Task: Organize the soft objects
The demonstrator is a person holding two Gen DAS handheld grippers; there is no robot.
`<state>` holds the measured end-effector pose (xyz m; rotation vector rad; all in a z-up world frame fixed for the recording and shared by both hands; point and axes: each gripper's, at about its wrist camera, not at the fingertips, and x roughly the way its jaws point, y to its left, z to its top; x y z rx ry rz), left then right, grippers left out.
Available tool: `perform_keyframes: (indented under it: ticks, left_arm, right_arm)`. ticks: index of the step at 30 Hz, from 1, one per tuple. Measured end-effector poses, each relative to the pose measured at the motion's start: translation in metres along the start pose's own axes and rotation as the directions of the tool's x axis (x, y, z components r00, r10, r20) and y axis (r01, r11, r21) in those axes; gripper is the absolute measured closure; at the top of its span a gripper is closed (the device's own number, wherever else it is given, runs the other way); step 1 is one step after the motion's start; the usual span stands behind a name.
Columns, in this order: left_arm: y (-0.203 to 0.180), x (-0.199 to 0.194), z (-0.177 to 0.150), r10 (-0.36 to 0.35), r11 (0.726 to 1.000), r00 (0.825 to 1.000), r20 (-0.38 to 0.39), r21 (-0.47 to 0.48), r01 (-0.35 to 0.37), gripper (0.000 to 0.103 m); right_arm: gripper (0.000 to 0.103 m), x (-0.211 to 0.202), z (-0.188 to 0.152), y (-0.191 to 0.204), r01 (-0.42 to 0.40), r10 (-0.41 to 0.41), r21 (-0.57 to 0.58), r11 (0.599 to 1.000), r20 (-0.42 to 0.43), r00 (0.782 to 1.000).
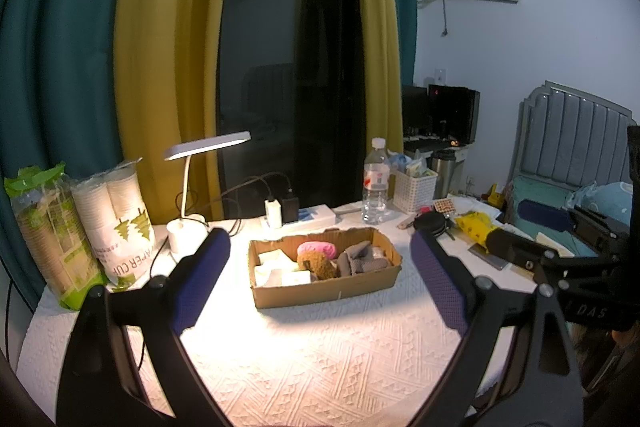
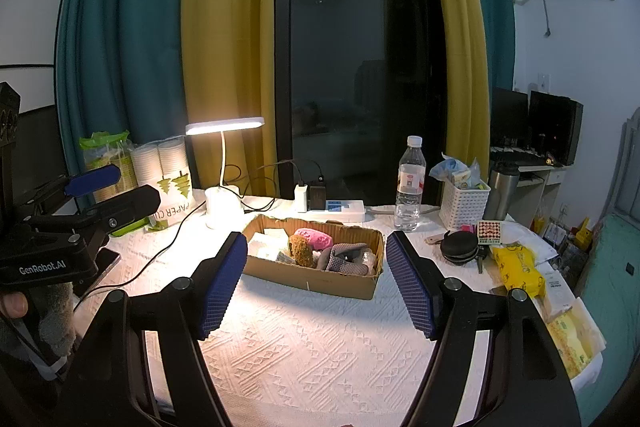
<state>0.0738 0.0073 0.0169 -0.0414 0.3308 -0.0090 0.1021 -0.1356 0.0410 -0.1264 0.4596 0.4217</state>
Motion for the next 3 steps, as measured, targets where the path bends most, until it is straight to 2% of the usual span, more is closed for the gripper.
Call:
perform_keyframes:
  ticks: [3]
  left_arm:
    - [0.0013, 0.0067, 0.0006, 0.011, 1.000, 1.000, -0.013, 0.004, -0.011, 0.010]
  right_arm:
    - [0.028, 0.0024, 0.0002, -0.0022, -0.001, 0.001, -0.002, 1.000, -0.005, 1.000]
